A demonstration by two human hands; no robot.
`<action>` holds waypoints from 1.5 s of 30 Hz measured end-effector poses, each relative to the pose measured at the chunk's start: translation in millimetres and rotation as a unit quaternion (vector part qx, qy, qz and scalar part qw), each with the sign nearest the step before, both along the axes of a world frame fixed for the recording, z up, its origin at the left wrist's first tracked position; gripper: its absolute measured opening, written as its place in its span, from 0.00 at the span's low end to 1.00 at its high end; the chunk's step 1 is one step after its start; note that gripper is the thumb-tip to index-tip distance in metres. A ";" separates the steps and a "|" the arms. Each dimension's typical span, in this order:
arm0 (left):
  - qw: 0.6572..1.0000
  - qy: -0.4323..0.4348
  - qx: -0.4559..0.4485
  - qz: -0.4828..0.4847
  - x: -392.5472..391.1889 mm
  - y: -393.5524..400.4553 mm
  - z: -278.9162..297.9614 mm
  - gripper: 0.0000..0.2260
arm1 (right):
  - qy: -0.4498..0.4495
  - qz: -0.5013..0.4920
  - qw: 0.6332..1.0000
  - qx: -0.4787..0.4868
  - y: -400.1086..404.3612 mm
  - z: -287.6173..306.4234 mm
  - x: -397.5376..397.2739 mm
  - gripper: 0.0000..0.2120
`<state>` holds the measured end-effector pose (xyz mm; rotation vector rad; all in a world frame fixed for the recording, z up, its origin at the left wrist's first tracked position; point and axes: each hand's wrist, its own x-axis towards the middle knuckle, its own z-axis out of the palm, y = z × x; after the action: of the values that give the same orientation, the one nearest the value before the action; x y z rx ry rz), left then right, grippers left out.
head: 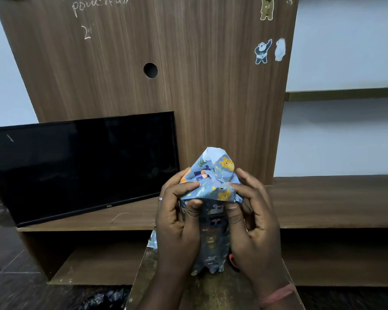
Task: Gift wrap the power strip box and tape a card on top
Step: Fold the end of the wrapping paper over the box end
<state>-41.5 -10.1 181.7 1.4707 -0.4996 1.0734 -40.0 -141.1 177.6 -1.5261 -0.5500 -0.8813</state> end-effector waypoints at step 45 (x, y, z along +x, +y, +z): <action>0.821 0.502 0.068 -0.265 -2.5 6.7 93.1 0.30 | -0.058 -0.049 0.997 0.005 -6.0 -4.1 7.4 0.24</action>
<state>-44.0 -3.4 274.8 1.6501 -0.1808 -0.2446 -32.6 -147.1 173.4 -1.5102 -0.5575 -1.0514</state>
